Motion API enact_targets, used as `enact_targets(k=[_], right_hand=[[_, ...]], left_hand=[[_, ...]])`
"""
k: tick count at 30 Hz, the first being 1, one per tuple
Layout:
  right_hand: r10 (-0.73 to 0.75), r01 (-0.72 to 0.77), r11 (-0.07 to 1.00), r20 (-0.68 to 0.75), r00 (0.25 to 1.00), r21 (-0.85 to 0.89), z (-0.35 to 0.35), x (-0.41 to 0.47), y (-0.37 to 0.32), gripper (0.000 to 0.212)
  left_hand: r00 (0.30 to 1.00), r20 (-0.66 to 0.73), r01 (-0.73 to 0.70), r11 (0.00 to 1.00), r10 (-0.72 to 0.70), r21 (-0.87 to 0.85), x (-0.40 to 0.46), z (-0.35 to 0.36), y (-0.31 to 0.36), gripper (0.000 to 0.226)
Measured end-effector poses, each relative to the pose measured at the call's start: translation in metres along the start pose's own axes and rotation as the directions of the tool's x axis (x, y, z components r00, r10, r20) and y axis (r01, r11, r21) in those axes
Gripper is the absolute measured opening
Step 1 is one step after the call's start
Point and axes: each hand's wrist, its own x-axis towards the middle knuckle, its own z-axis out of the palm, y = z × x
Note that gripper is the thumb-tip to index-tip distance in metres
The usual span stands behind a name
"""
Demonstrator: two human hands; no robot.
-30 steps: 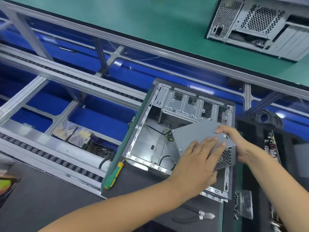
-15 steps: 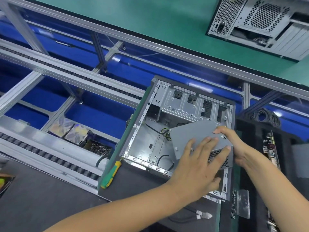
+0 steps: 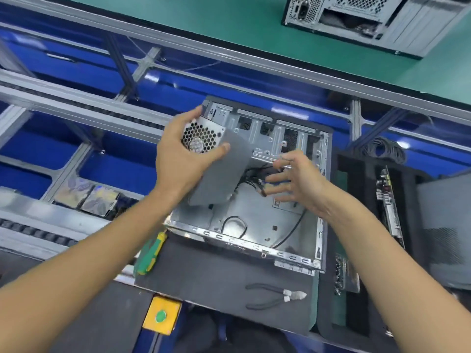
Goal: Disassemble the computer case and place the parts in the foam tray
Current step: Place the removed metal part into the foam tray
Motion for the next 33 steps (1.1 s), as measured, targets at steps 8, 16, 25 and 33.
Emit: enact_targets(k=[8,16,25,33], right_hand=[[-0.048,0.042,0.998,-0.129,0.990,-0.046,-0.011,0.001,0.022,0.040],[-0.526,0.498,0.741,0.071,0.847,-0.451,0.037,-0.025,0.103,0.018],[-0.710,0.808,-0.272,0.676,0.197,-0.522,0.047,-0.034,0.200,0.024],[0.052,0.455,-0.086,0.452,0.890,-0.886,0.015,-0.029,0.267,0.107]], left_hand=[[0.987,-0.084,0.139,0.990,-0.139,-0.012,0.043,-0.010,0.004,0.074],[0.996,0.054,-0.081,0.993,0.077,0.090,-0.008,0.008,-0.003,0.083],[0.932,0.271,-0.287,0.946,0.240,0.149,-0.040,0.030,-0.024,0.070],[0.728,0.646,-0.417,0.897,0.231,0.150,-0.019,0.038,-0.038,0.070]])
